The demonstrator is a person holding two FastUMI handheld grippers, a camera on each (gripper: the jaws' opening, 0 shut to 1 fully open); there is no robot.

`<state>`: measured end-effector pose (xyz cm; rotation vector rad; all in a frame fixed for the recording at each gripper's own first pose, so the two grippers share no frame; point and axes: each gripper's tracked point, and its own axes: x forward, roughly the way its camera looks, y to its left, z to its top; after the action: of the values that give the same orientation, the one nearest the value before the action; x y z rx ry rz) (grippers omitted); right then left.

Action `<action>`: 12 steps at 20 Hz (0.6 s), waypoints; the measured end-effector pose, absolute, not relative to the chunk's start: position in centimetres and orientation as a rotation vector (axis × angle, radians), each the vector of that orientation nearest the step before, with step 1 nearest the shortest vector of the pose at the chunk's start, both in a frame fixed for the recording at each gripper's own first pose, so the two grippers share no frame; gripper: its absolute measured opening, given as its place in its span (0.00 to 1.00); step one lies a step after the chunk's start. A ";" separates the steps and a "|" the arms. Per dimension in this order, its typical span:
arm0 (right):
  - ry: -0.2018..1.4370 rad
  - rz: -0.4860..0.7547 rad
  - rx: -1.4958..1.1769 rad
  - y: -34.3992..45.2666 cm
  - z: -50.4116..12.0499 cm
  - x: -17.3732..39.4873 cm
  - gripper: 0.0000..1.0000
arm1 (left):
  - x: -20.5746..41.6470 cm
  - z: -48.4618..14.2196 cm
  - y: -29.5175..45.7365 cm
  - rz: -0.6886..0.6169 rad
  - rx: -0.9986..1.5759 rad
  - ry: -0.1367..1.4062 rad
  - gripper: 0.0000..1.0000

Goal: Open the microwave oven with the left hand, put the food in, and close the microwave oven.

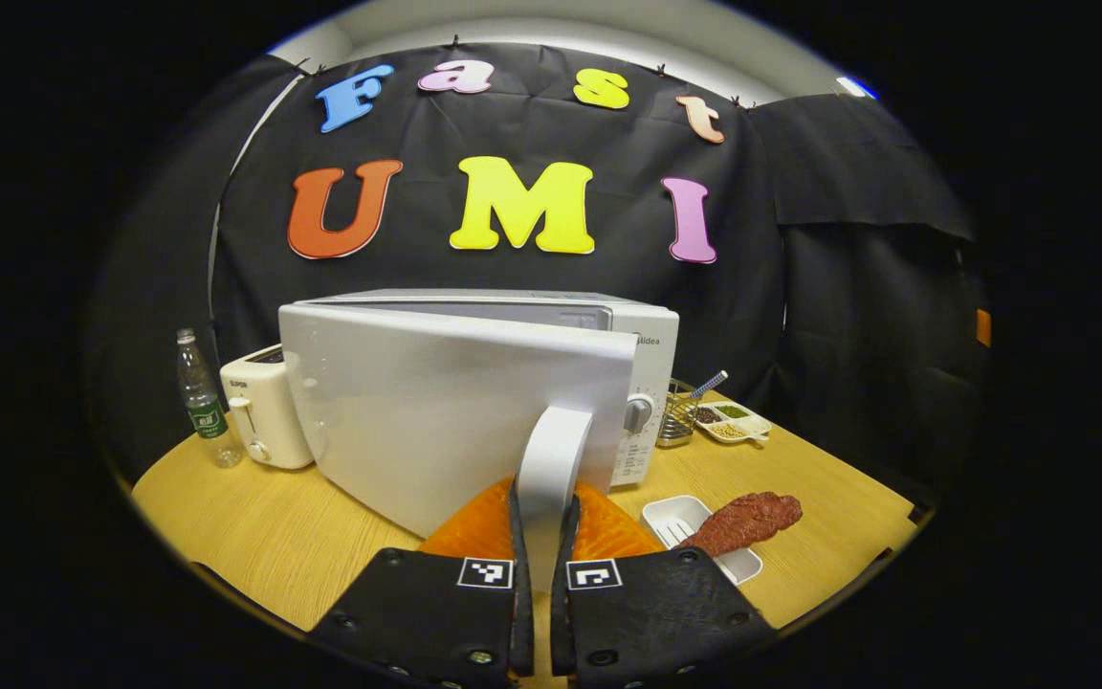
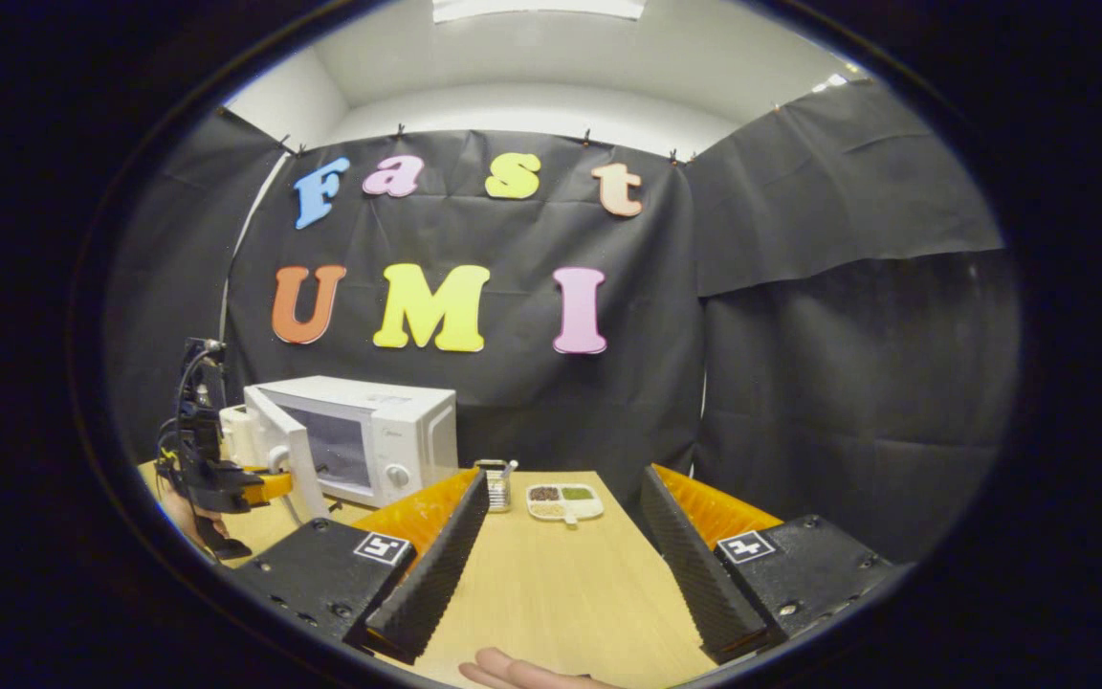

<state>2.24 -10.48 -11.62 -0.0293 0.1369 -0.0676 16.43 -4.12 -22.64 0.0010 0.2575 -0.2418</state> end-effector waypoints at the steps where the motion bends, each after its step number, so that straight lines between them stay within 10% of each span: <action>1: 0.138 -0.064 -0.036 -10.1 -11.7 2.1 0.93 | 15.1 -22.5 -3.2 -0.247 -0.002 0.257 0.06; 6: 0.142 -0.033 -0.068 -7.2 -11.6 1.3 0.93 | 10.5 -21.5 3.5 -0.201 0.038 0.232 0.24; 10: 0.154 -0.006 -0.076 -4.7 -12.3 1.3 0.93 | 7.0 -20.0 10.3 -0.095 0.057 0.215 0.76; 12: 0.169 0.014 -0.078 -3.3 -12.9 1.6 0.93 | 5.3 -19.3 12.9 -0.046 0.045 0.215 0.82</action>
<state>1.59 -3.30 -12.86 -0.0781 0.1693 0.0139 5.27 12.94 -19.27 0.0455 0.2148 -0.0460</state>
